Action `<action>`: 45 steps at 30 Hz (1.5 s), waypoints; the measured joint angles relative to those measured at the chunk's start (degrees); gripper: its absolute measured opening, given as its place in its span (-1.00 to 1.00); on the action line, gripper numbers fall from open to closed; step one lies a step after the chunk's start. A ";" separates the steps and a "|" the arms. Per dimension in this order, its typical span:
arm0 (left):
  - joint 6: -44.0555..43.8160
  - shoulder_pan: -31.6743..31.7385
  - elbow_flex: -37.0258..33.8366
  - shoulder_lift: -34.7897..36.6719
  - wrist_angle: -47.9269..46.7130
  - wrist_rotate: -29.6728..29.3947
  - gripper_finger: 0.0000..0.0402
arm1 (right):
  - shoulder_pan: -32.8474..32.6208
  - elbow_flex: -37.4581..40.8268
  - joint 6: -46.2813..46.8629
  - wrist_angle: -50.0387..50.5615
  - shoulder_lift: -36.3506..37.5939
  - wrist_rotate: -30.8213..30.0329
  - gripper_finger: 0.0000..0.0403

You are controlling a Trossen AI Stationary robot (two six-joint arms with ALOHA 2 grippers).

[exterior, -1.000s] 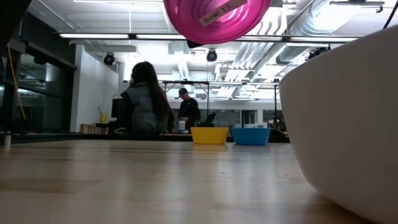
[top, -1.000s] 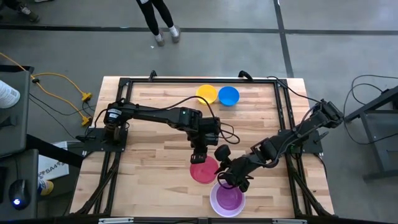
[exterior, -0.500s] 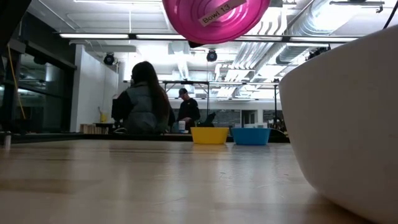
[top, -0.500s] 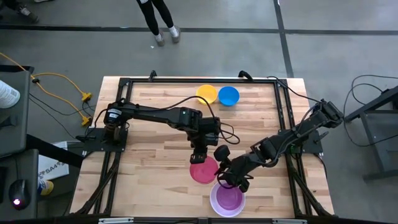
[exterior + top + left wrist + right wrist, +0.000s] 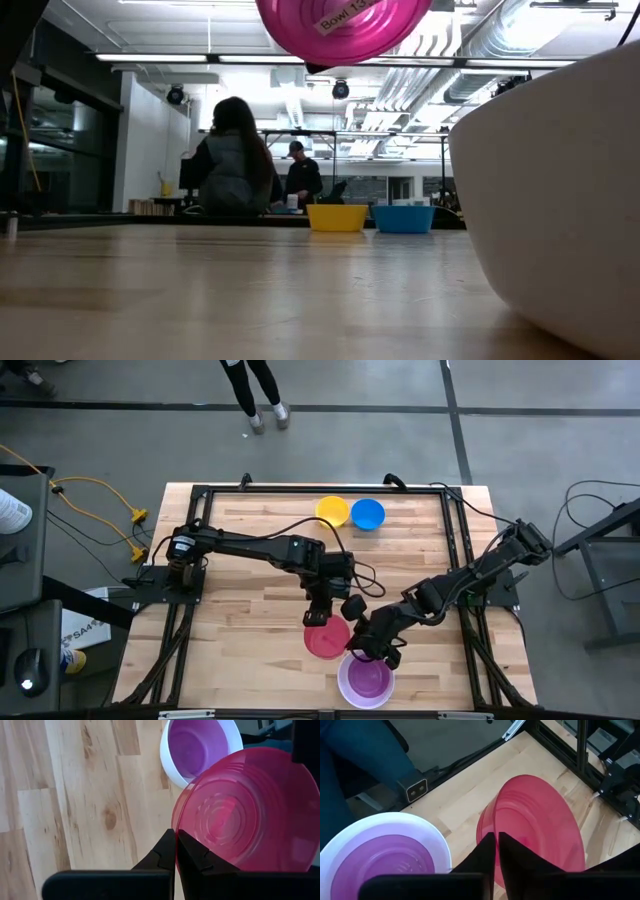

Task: Nest bowls inside each other
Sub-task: Stack the red bowl on the violet bowl

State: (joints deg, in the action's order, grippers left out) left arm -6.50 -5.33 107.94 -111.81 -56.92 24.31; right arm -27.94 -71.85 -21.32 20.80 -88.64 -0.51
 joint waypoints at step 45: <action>1.59 0.00 -0.07 0.00 1.75 5.02 -1.00 | 1.11 2.15 -4.28 -2.10 -0.81 1.36 -0.95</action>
State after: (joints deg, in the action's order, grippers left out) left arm -4.91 -5.33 107.87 -111.81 -55.17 29.32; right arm -26.83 -69.70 -25.60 18.70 -89.45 0.85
